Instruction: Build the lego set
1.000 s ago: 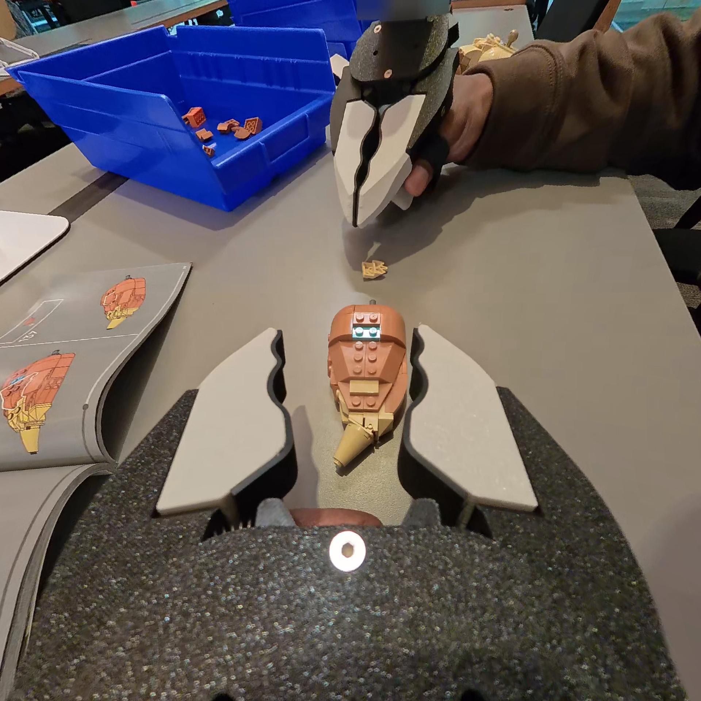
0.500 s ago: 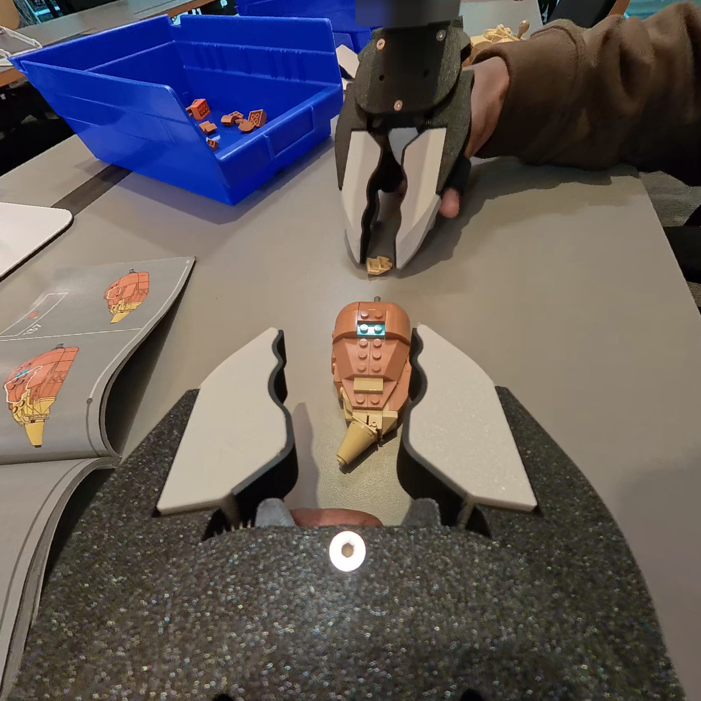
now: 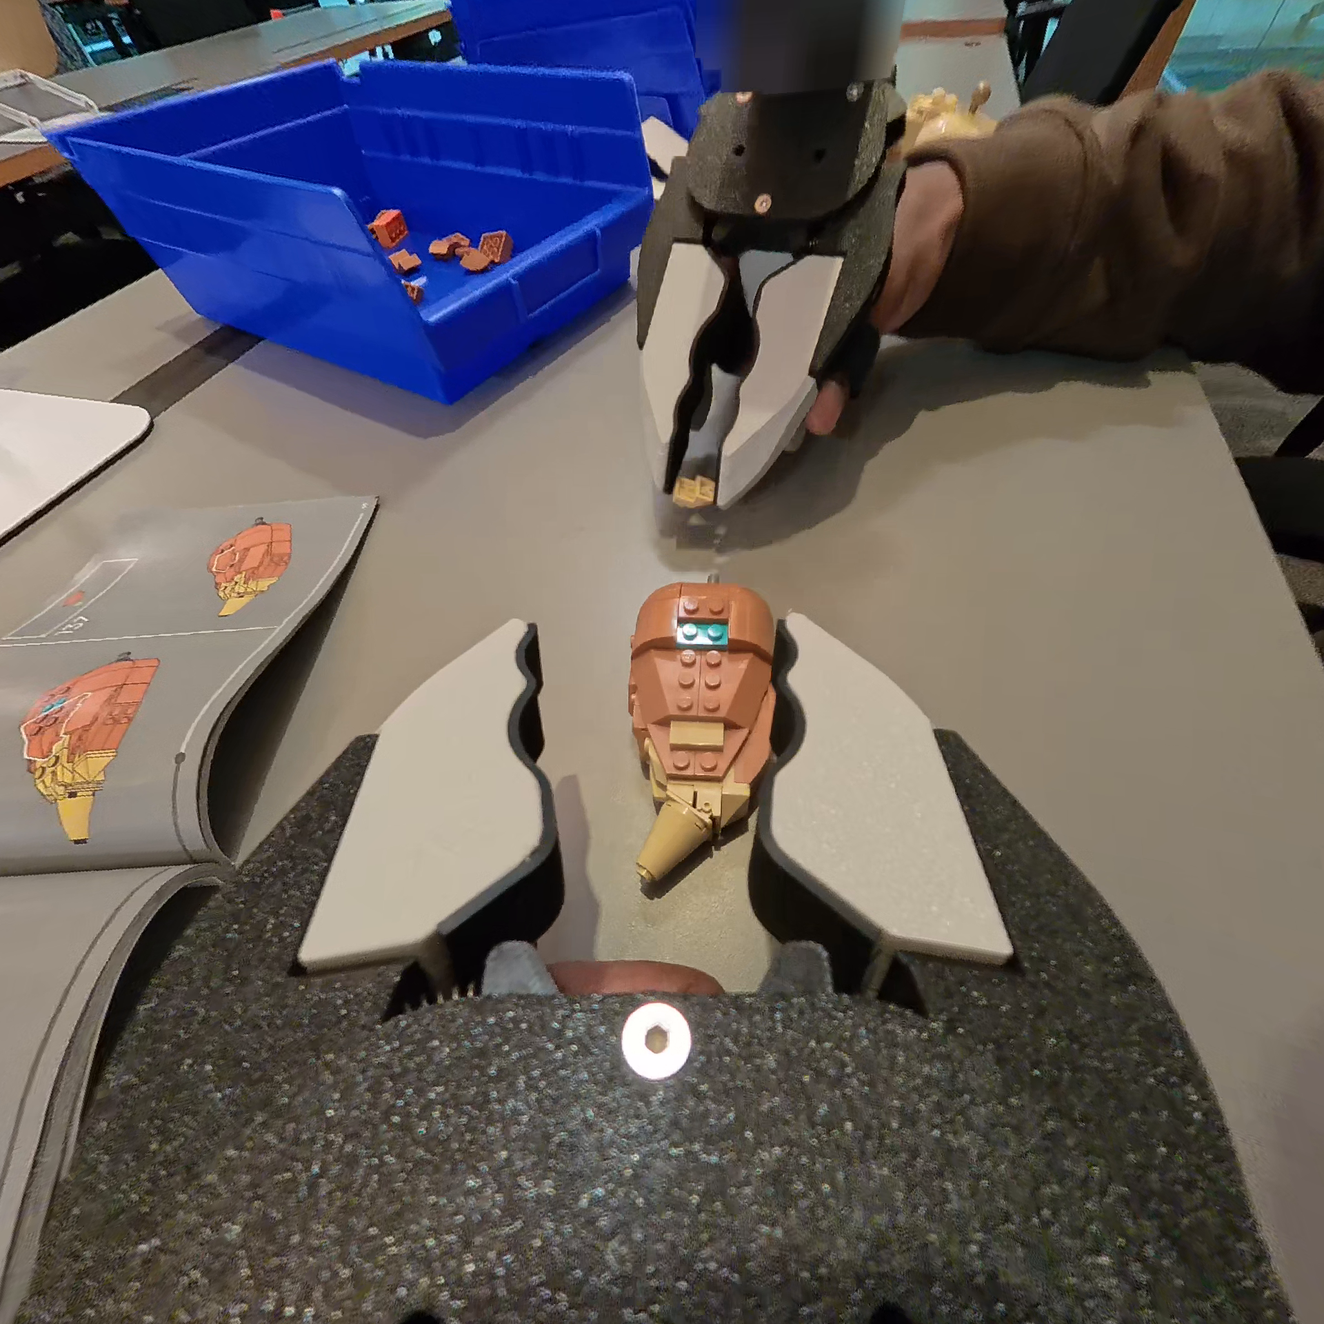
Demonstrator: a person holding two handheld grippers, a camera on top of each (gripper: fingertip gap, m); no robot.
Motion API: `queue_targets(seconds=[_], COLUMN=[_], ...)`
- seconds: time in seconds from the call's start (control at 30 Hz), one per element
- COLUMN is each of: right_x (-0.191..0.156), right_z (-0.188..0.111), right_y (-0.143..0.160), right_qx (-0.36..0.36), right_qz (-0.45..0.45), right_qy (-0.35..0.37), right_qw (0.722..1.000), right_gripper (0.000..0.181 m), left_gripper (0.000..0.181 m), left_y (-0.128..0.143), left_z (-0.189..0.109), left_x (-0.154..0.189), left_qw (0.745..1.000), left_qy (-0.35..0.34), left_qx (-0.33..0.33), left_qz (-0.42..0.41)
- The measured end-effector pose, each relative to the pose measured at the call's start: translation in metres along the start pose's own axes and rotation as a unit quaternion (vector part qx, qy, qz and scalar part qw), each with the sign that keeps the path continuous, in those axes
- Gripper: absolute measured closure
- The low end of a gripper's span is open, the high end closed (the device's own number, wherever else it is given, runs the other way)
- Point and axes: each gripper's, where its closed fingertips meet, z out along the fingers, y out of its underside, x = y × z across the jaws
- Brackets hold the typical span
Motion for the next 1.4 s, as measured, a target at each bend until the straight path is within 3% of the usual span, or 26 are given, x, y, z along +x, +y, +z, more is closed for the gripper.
queue_targets(seconds=[0.23, 0.37, 0.57, 0.73, 1.07, 1.4], right_x=[-0.008, -0.027, -0.052, -0.058, -0.061, -0.066], right_z=[-0.020, -0.024, -0.016, -0.008, -0.003, -0.001], right_y=[-0.069, -0.108, -0.141, -0.157, -0.155, -0.154], right_qx=[0.181, 0.278, 0.347, 0.365, 0.374, 0.373], right_qz=[-0.047, -0.090, -0.169, -0.220, -0.239, -0.261], right_qy=[0.015, -0.007, -0.028, -0.021, -0.010, 0.002], right_qw=[0.982, 0.956, 0.922, 0.905, 0.896, 0.890], right_gripper=[0.161, 0.161, 0.161, 0.161, 0.161, 0.161], left_gripper=[0.123, 0.123, 0.123, 0.124, 0.126, 0.151], left_y=[-0.025, -0.041, -0.058, -0.064, -0.063, -0.066], left_z=[-0.014, -0.023, -0.032, -0.038, -0.034, -0.036], left_x=[-0.007, -0.005, 0.008, 0.011, 0.015, 0.021], left_qw=[0.988, 0.958, 0.907, 0.880, 0.872, 0.849], left_qy=[0.047, 0.122, 0.231, 0.271, 0.285, 0.321], left_qx=[0.086, 0.140, 0.183, 0.200, 0.193, 0.207], left_qz=[-0.123, -0.220, -0.301, -0.334, -0.348, -0.364])
